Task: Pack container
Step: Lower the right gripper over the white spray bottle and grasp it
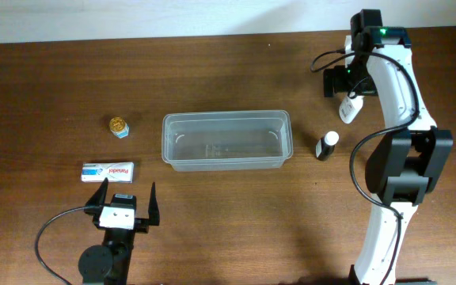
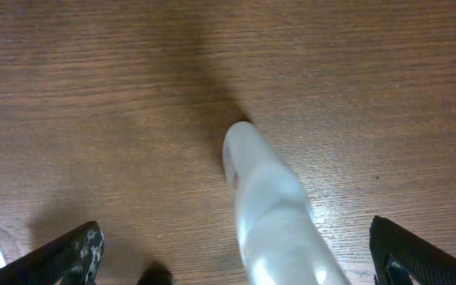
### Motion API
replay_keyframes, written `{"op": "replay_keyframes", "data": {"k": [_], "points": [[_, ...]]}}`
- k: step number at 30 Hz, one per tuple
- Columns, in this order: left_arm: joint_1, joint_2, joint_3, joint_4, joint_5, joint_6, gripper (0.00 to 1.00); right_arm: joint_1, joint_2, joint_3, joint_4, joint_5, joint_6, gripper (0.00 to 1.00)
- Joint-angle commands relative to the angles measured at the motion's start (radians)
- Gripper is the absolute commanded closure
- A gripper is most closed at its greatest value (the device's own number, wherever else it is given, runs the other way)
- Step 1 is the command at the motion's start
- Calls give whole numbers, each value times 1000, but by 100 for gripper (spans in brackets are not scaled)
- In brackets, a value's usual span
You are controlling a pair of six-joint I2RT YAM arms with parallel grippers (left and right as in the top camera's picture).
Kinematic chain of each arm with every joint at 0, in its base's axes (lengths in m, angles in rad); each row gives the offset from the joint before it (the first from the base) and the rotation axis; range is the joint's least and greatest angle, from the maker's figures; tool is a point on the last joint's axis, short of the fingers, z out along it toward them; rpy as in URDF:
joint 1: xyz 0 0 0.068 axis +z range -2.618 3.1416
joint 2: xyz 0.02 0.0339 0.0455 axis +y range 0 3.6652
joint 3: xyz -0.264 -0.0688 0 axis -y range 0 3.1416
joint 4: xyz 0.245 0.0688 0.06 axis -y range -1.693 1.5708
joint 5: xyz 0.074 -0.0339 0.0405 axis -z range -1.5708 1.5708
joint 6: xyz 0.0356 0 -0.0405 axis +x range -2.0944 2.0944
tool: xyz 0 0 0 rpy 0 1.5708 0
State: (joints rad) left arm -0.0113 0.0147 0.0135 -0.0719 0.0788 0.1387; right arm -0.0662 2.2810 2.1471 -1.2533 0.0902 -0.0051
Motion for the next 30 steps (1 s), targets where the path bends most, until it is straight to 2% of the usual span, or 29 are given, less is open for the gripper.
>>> {"op": "replay_keyframes", "data": {"k": [1, 10, 15, 24, 30], "points": [[6, -9, -5, -4, 0, 13, 1, -24, 6, 21, 9, 10, -6, 1], [6, -8, -5, -4, 0, 13, 1, -61, 46, 20, 23, -69, -7, 0], [6, -8, -5, -4, 0, 13, 1, -72, 56, 21, 23, -109, -7, 6], [6, -9, -5, -4, 0, 13, 0, -72, 56, 21, 31, -108, -10, 30], [6, -9, -5, -4, 0, 13, 1, -72, 56, 21, 31, -106, -10, 52]]}}
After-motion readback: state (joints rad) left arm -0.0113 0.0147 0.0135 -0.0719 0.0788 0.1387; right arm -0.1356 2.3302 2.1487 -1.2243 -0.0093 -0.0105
